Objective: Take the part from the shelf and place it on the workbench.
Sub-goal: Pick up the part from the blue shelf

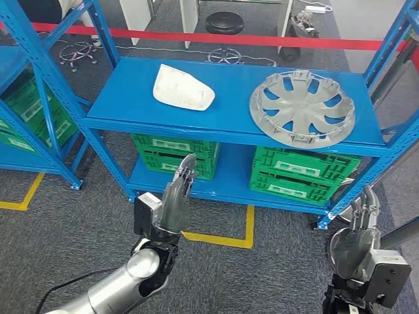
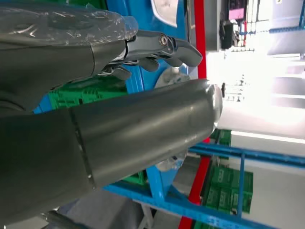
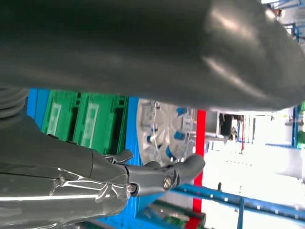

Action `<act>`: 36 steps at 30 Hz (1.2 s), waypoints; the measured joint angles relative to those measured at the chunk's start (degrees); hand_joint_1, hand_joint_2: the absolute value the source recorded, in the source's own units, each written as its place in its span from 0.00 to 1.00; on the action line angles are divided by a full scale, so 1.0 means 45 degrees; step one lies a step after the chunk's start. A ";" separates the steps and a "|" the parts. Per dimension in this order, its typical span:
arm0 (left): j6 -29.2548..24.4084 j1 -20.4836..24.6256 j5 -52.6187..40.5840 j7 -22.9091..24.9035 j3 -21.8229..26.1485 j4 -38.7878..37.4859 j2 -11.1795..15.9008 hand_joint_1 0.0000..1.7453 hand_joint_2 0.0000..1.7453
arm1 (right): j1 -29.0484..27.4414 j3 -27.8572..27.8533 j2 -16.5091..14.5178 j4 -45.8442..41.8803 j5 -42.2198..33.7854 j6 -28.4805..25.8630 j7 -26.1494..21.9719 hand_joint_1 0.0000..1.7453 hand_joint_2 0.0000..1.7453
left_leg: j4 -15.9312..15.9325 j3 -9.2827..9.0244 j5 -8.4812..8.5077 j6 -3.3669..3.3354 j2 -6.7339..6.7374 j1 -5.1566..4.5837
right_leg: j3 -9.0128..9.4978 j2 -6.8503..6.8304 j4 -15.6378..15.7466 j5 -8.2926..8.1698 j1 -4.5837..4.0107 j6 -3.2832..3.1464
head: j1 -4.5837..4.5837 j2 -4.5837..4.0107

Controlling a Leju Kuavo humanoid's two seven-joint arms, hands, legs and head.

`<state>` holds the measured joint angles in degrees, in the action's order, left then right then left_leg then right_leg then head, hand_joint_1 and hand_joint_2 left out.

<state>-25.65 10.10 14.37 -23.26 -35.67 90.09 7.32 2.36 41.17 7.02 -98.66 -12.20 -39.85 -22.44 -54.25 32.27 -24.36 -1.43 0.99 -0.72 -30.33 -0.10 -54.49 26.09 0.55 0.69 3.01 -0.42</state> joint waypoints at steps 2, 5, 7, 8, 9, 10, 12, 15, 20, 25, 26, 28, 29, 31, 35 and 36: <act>0.0001 -0.0001 0.0001 0.0000 0.0000 0.0000 0.0000 0.00 0.00 | -0.0002 -0.0005 0.0000 0.0000 0.0002 0.0000 -0.0002 0.00 0.00 | 0.0025 -0.0015 0.0026 0.0014 0.0014 0.0020 | 0.0002 0.0016 -0.0007 -0.0001 -0.0023 -0.0010 | 0.0010 0.0000; 0.0002 0.0001 0.0003 0.0000 0.0000 0.0000 0.0002 0.00 0.00 | -0.0005 -0.0015 0.0000 0.0000 0.0005 0.0000 -0.0005 0.00 0.00 | 0.0109 -0.0060 0.0080 0.0076 0.0032 0.0048 | 0.0001 0.0042 -0.0013 0.0002 -0.0054 -0.0053 | 0.0030 0.0000; 0.0002 0.0002 0.0002 0.0000 0.0000 0.0000 0.0005 0.00 0.00 | -0.0005 -0.0012 0.0000 0.0000 0.0005 0.0001 -0.0005 0.00 0.00 | 0.0159 -0.0079 0.0109 0.0123 0.0032 0.0052 | -0.0002 0.0039 -0.0014 0.0005 -0.0060 -0.0091 | 0.0037 0.0000; 0.0002 0.0002 0.0002 0.0001 0.0000 0.0000 0.0005 0.00 0.00 | -0.0005 -0.0012 0.0000 0.0000 0.0005 0.0001 -0.0005 0.00 0.00 | 0.0173 -0.0084 0.0118 0.0139 0.0031 0.0056 | -0.0003 0.0037 -0.0014 0.0003 -0.0065 -0.0103 | 0.0037 0.0000; 0.0002 0.0002 0.0002 0.0001 0.0000 0.0000 0.0005 0.00 0.00 | -0.0005 -0.0012 0.0000 0.0000 0.0005 0.0001 -0.0004 0.00 0.00 | 0.0182 -0.0087 0.0122 0.0153 0.0031 0.0063 | -0.0003 0.0037 -0.0014 0.0002 -0.0072 -0.0110 | 0.0037 0.0000; 0.0002 0.0002 0.0002 0.0001 0.0000 0.0000 0.0005 0.00 0.00 | -0.0005 -0.0012 0.0000 0.0000 0.0005 0.0000 -0.0002 0.00 0.00 | 0.0187 -0.0089 0.0125 0.0174 0.0031 0.0071 | -0.0003 0.0037 -0.0015 0.0002 -0.0078 -0.0117 | 0.0037 0.0000; 0.0002 0.0002 0.0002 0.0002 0.0000 0.0000 0.0005 0.00 0.00 | -0.0005 -0.0012 0.0000 -0.0005 0.0005 0.0001 -0.0002 0.00 0.00 | 0.0191 -0.0091 0.0123 0.0208 0.0031 0.0084 | -0.0002 0.0038 -0.0016 0.0007 -0.0090 -0.0132 | 0.0036 0.0000; 0.0002 0.0002 0.0003 0.0001 0.0000 0.0000 0.0005 0.00 0.00 | -0.0005 -0.0012 0.0000 -0.0026 0.0005 0.0000 -0.0002 0.00 0.00 | 0.0192 -0.0091 0.0118 0.0225 0.0031 0.0093 | 0.0001 0.0037 -0.0017 0.0016 -0.0096 -0.0149 | 0.0035 0.0000; 0.0001 0.0002 0.0003 0.0000 0.0000 0.0000 0.0005 0.00 0.00 | -0.0005 -0.0012 0.0000 -0.0032 0.0016 0.0000 0.0002 0.00 0.00 | 0.0192 -0.0091 0.0116 0.0227 0.0031 0.0107 | 0.0006 0.0036 -0.0013 0.0017 -0.0078 -0.0150 | 0.0034 0.0000; -0.0038 -0.0003 -0.0004 0.0002 0.0000 0.0000 0.0011 0.00 0.00 | -0.0002 -0.0010 0.0000 -0.0034 0.0044 0.0000 0.0063 0.00 0.00 | 0.0145 -0.0076 0.0078 0.0189 0.0027 0.0064 | 0.0026 0.0031 0.0021 0.0003 -0.0044 -0.0115 | 0.0036 0.0000; -0.0059 -0.0005 -0.0012 0.0004 0.0000 0.0000 0.0016 0.00 0.00 | -0.0001 -0.0007 0.0000 -0.0034 0.0050 0.0001 0.0092 0.00 0.00 | 0.0124 -0.0069 0.0060 0.0168 0.0026 0.0044 | 0.0030 0.0029 0.0029 -0.0002 -0.0032 -0.0099 | 0.0040 0.0000; -0.0119 -0.0008 -0.0036 0.0004 0.0000 0.0000 0.0029 0.00 0.00 | 0.0000 -0.0002 0.0000 -0.0034 0.0062 0.0002 0.0145 0.00 0.00 | 0.0103 -0.0063 0.0036 0.0129 0.0026 0.0017 | 0.0036 0.0026 0.0034 -0.0002 -0.0018 -0.0073 | 0.0047 0.0000; -0.0142 -0.0007 -0.0049 0.0002 0.0000 0.0000 0.0036 0.00 0.00 | 0.0000 0.0000 0.0000 -0.0039 0.0067 0.0004 0.0158 0.00 0.00 | 0.0105 -0.0062 0.0027 0.0111 0.0026 0.0005 | 0.0042 0.0025 0.0048 -0.0003 -0.0009 -0.0055 | 0.0050 0.0000; -0.0164 -0.0005 -0.0069 0.0000 0.0000 0.0002 0.0044 0.00 0.00 | 0.0005 0.0000 0.0000 -0.0070 0.0080 0.0004 0.0170 0.00 0.00 | 0.0237 -0.0133 0.0059 0.0045 0.0045 0.0057 | 0.0046 0.0023 0.0056 0.0028 -0.0005 0.0009 | 0.0057 0.0000; -0.0169 0.0004 -0.0080 -0.0010 0.0000 0.0005 0.0038 0.00 0.00 | 0.0043 -0.0006 0.0000 -0.0121 0.0104 0.0000 0.0197 0.00 0.00 | 0.0520 -0.0391 0.0109 -0.0070 0.0108 0.0236 | -0.0992 0.0036 -0.2114 0.1109 0.0022 0.0192 | -0.0046 0.0000; -0.0169 -0.0002 -0.0075 -0.0010 0.0000 0.0004 0.0035 0.00 0.00 | 0.0035 -0.0002 0.0000 -0.0121 0.0103 0.0000 0.0208 0.00 0.00 | 0.0517 -0.0407 0.0091 -0.0070 0.0111 0.0244 | -0.1473 0.0034 -0.3021 0.1417 0.0068 0.0246 | -0.0074 0.0000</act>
<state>-26.41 10.09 14.03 -23.30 -35.67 90.11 7.48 2.52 41.16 7.02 -99.21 -11.73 -39.85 -21.50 -51.92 30.44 -23.95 -1.74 1.48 0.38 -36.96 0.05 -68.09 32.46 0.86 1.80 2.67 -0.42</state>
